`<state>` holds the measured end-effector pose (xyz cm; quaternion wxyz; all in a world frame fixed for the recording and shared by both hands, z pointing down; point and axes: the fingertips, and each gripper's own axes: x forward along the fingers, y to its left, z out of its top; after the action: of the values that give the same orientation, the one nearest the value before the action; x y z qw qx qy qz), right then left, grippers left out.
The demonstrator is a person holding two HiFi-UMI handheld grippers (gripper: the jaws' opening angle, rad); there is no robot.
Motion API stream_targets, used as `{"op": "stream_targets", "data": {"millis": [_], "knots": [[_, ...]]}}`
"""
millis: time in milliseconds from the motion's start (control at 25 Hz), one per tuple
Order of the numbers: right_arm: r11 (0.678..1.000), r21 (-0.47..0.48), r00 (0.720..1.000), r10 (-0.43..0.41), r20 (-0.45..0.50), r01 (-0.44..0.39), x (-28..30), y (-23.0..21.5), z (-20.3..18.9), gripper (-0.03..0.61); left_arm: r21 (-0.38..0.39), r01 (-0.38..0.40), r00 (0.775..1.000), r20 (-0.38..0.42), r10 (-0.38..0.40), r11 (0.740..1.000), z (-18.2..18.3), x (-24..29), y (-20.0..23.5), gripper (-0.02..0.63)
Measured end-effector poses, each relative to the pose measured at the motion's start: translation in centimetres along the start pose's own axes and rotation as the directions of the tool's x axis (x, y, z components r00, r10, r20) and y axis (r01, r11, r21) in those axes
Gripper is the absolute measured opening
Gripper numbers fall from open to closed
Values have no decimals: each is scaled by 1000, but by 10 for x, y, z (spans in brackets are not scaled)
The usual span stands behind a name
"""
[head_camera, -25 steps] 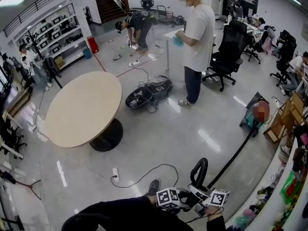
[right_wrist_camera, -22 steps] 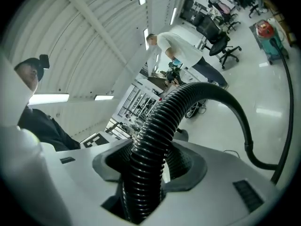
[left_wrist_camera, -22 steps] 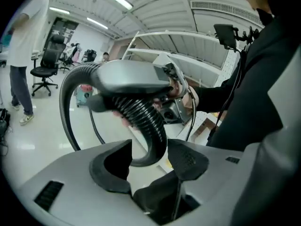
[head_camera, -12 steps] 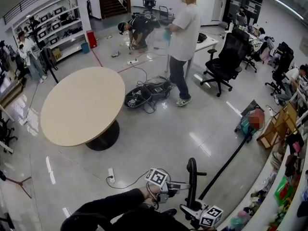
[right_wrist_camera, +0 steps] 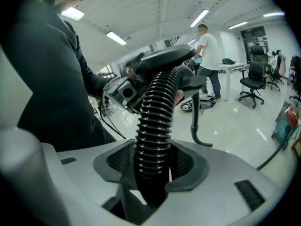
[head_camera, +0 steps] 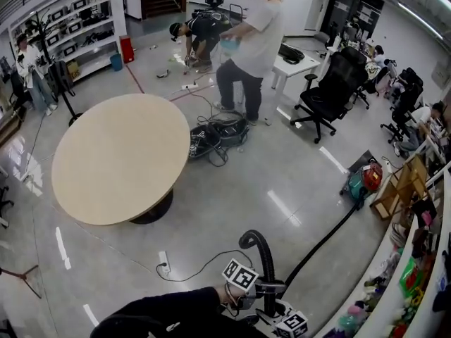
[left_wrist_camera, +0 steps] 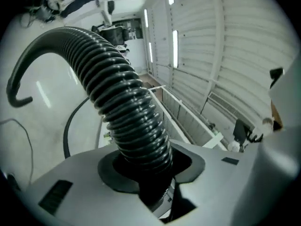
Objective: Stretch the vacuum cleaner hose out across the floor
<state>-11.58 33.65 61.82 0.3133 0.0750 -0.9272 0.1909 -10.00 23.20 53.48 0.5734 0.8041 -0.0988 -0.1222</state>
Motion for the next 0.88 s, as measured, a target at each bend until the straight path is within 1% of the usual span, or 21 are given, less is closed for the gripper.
{"op": "stream_targets", "data": {"millis": [80,120,160,200,240,280,320,400,440,480,520,600,640,760,880], "knots": [[1000,-23,996,-17,-93,15,2,4,-18,280,102,-57,998,-34,61,993,-8,-6,4,164],[1000,-22,993,-17,-119,15,-1,6,-26,306,144,-84,995,-47,91,986,-11,-10,7,164],[1000,-9,992,-14,-122,13,-7,7,-31,311,181,-105,991,-63,118,978,-16,-14,9,164],[1000,18,995,-11,-100,13,-17,8,-33,311,211,-120,987,-83,140,970,-22,-17,8,164],[998,59,999,-14,-52,17,-30,8,-29,311,238,-128,982,-106,157,963,-30,-19,5,164],[993,112,999,-28,20,25,-47,5,-20,311,265,-134,976,-131,173,955,-40,-19,2,164],[985,171,993,-52,106,34,-67,-1,-7,311,295,-136,969,-159,189,946,-52,-17,-2,164],[961,274,958,-104,267,28,-107,-14,21,310,363,-131,951,-217,220,923,-82,-4,-12,164],[948,317,938,-119,325,10,-124,-19,30,310,399,-125,941,-244,236,908,-98,6,-17,164],[935,354,921,-118,371,-23,-136,-22,34,310,434,-118,931,-266,252,893,-115,16,-22,164],[921,382,907,-97,411,-74,-143,-21,37,310,465,-110,922,-283,265,878,-132,27,-26,164],[884,425,884,-29,466,-195,-146,-14,35,310,510,-97,907,-308,287,855,-165,46,-32,164],[860,448,879,0,478,-244,-144,-8,30,310,524,-92,900,-320,295,847,-182,55,-34,164],[788,504,868,76,492,-355,-140,14,19,310,545,-66,877,-368,310,836,-232,76,-43,164],[721,522,839,152,522,-456,-144,35,11,310,555,-28,845,-431,316,831,-277,95,-53,164]]}}
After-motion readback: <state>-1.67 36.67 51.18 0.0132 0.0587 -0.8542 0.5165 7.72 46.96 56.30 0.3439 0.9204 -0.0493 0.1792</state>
